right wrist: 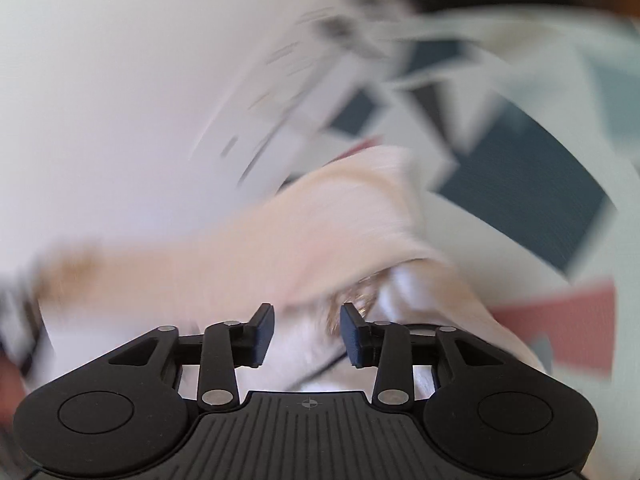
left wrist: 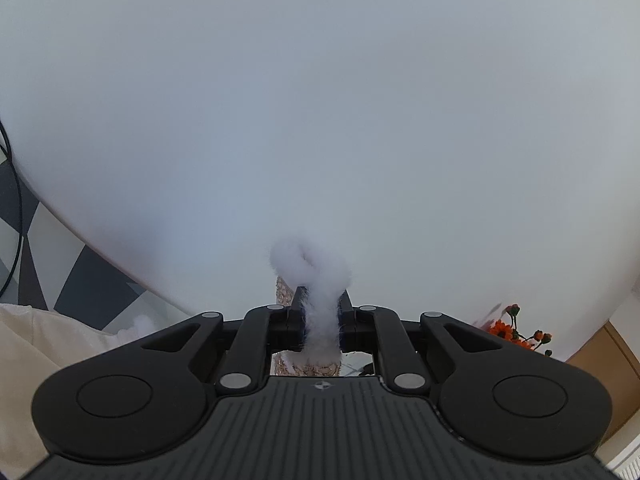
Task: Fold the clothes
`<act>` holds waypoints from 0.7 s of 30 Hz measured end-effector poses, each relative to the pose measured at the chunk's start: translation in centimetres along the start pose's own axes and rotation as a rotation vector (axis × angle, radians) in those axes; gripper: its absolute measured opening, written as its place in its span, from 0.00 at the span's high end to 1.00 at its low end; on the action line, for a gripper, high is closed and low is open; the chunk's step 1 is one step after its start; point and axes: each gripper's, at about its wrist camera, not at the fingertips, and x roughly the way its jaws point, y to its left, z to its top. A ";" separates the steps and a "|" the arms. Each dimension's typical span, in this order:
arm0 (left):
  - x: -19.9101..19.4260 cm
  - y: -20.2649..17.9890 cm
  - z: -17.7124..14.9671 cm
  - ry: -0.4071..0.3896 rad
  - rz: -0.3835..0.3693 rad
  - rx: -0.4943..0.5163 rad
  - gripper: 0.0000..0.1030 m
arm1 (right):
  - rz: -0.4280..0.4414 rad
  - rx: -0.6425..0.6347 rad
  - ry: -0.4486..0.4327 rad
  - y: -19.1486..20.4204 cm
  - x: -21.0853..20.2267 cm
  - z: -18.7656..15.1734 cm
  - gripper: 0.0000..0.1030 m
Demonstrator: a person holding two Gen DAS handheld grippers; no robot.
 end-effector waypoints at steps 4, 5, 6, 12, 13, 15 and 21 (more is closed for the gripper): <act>-0.3 -1.1 0.2 -0.012 -0.021 0.023 0.87 | -0.107 -0.217 -0.068 2.8 2.2 0.1 0.66; -0.3 -1.3 0.2 -0.013 -0.028 0.024 0.87 | -0.151 -0.243 -0.113 3.0 2.3 0.4 0.66; -0.4 -1.5 0.2 -0.013 -0.033 0.023 0.87 | -0.195 -0.270 -0.159 3.2 2.4 0.6 0.66; 0.0 -2.0 -0.8 0.001 -0.056 0.040 0.94 | -0.433 -0.316 -0.362 2.3 2.0 2.2 0.65; 0.0 -2.0 -1.0 0.002 -0.054 0.047 0.94 | -0.468 -0.302 -0.382 1.8 1.7 2.4 0.62; 0.3 -1.4 -1.4 0.010 -0.031 0.047 0.94 | -0.487 -0.256 -0.361 0.2 1.9 2.7 0.56; 3.1 3.9 -3.6 0.188 0.106 -0.066 0.82 | -0.427 -0.262 -0.244 -1.2 1.9 1.6 0.54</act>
